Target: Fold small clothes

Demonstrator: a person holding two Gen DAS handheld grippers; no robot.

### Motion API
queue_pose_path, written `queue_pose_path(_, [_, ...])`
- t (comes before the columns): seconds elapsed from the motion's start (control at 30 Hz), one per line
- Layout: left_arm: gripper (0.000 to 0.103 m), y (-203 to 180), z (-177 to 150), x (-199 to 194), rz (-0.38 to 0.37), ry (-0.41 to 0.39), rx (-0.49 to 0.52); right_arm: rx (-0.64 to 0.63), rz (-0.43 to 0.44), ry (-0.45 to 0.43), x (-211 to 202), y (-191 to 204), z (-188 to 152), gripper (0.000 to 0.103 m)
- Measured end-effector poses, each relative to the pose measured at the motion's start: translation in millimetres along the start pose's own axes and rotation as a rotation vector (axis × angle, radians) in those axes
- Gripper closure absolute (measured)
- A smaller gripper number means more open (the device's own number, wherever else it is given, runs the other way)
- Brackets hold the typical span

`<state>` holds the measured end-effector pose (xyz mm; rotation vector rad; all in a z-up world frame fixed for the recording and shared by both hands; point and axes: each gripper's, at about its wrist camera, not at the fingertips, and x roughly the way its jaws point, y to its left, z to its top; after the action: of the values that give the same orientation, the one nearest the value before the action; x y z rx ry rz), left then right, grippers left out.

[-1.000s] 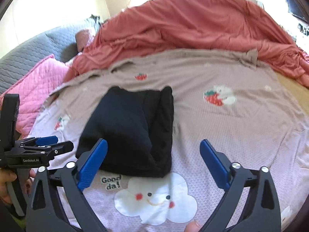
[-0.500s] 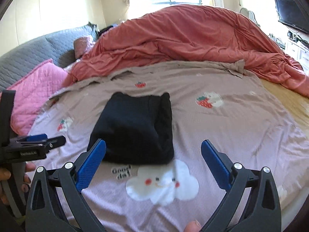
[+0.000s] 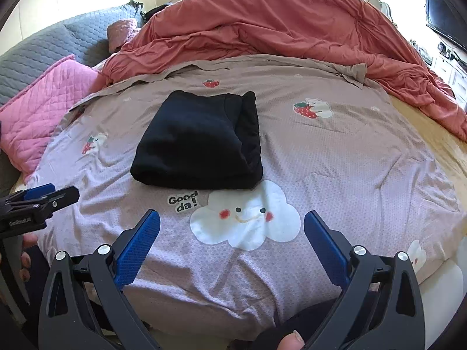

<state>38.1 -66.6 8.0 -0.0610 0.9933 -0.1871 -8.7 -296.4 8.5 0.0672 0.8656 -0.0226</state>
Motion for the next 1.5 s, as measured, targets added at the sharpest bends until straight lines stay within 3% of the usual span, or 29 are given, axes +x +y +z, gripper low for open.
queue_pose_path(1.5, [0.010, 3.1, -3.3, -1.8, 0.016, 0.022, -0.001, 0.020, -0.014, 0.009, 3.5, -10.9, 0.8, 0.005])
